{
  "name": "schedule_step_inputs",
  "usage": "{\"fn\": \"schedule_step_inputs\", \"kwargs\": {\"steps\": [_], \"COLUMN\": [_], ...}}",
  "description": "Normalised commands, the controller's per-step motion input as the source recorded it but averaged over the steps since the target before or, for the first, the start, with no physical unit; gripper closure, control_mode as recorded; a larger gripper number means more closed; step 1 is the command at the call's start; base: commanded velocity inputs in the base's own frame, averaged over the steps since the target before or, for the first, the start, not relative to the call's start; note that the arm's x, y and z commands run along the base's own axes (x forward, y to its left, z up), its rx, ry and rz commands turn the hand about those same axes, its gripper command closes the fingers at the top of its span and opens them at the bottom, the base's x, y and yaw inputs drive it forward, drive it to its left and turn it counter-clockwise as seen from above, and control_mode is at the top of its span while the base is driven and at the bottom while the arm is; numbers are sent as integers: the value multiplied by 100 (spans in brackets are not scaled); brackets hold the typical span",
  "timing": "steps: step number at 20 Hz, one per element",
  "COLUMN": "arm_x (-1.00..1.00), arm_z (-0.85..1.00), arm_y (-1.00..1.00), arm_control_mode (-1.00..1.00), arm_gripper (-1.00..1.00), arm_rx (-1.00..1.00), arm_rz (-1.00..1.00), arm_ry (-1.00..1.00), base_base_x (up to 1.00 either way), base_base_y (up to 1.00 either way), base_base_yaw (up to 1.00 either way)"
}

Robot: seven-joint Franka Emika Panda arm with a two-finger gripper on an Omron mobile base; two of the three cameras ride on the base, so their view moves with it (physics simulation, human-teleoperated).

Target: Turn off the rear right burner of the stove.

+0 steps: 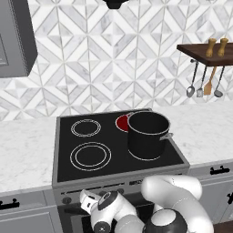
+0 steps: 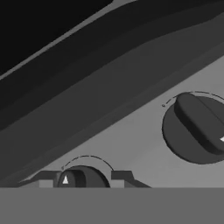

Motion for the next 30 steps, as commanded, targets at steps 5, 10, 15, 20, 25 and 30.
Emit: {"fn": "schedule_step_inputs", "kwargs": {"steps": [5, 10, 15, 20, 25, 30], "arm_x": [22, 14, 0, -23, -33, -25], "arm_z": [0, 0, 0, 0, 0, 0], "arm_y": [0, 0, 0, 0, 0, 0], "arm_control_mode": [-100, -100, -100, -100, -100, -100], "arm_gripper": [100, 100, 100, 100, 100, 100], "arm_rx": [50, 52, 51, 48, 46, 49], "arm_rz": [-21, -22, -24, -28, -37, -43], "arm_ry": [2, 1, -1, -14, -23, -23], "base_base_x": [0, 0, 0, 0, 0, 0], "base_base_y": [0, 0, 0, 0, 0, 0], "base_base_yaw": [0, 0, 0, 0, 0, 0]}}
